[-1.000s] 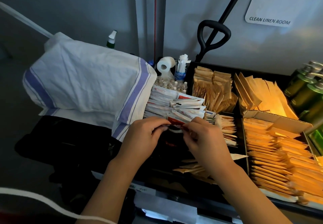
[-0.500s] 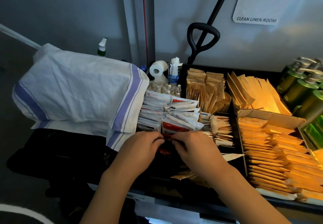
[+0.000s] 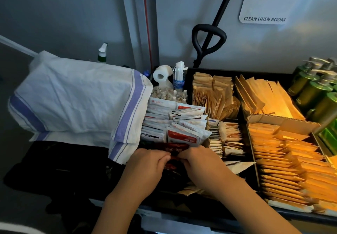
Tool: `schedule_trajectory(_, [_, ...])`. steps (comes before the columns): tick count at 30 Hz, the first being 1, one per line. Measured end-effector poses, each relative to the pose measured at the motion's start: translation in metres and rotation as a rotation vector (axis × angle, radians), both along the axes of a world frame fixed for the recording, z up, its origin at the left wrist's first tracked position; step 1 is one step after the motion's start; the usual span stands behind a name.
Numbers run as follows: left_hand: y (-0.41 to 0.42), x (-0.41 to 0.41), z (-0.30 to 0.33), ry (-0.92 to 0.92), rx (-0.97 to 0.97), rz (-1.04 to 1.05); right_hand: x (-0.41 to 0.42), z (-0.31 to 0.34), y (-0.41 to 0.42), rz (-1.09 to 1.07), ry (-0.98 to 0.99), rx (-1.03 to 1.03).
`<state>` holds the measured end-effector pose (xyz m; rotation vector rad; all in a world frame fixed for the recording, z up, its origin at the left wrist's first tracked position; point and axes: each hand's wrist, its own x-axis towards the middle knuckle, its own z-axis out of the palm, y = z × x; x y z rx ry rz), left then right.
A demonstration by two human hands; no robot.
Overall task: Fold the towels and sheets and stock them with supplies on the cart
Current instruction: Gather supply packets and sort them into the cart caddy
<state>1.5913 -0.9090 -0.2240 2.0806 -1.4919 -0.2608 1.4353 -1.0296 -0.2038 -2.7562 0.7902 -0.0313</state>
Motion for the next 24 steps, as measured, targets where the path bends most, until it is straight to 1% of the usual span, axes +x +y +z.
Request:
schedule_trajectory(4, [-0.004,-0.007,0.005,-0.225,0.177,-0.019,0.01,-0.007,-0.004,-0.013,0.067,0.022])
schedule_trajectory(7, [-0.011,-0.011,0.009,-0.258,0.228,0.007,0.013,-0.008,-0.007,-0.011,0.066,0.05])
schedule_trajectory(9, [-0.01,-0.011,0.009,-0.206,0.193,0.013,0.006,-0.005,-0.006,0.006,0.036,0.082])
schedule_trajectory(12, [0.002,-0.005,0.011,0.022,-0.027,0.086,-0.015,0.011,-0.011,-0.011,-0.108,0.144])
schedule_trajectory(14, [0.009,-0.001,0.015,0.067,-0.166,0.131,-0.035,0.025,-0.021,-0.029,-0.172,0.176])
schedule_trajectory(17, [0.012,-0.003,0.023,0.094,-0.243,0.112,-0.064,0.04,-0.038,-0.067,-0.24,0.193])
schedule_trajectory(19, [0.009,-0.01,0.027,0.101,-0.255,0.051,-0.076,0.041,-0.049,-0.123,-0.224,0.155])
schedule_trajectory(21, [0.003,-0.021,0.027,0.105,-0.26,-0.011,-0.085,0.036,-0.06,-0.182,-0.144,0.127])
schedule_trajectory(24, [-0.008,-0.037,0.023,0.122,-0.254,-0.072,-0.092,0.024,-0.069,-0.209,-0.052,0.189])
